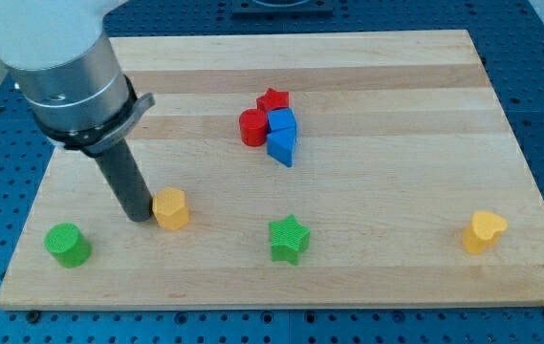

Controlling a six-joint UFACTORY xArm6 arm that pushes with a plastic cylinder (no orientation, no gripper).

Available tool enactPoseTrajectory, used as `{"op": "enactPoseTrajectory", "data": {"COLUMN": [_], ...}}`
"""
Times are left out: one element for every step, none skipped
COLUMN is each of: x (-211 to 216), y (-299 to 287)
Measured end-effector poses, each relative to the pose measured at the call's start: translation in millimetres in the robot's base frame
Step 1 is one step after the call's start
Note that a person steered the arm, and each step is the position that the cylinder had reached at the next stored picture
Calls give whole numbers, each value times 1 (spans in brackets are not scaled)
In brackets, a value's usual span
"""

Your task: Slide the hexagon diagonal to the green star

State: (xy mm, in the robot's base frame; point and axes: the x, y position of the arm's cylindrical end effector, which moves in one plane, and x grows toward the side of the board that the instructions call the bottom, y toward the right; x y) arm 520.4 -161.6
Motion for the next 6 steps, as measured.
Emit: {"op": "enactPoseTrajectory", "data": {"x": [0, 0, 0, 19, 45, 49], "y": [21, 45, 70, 73, 79, 94]}}
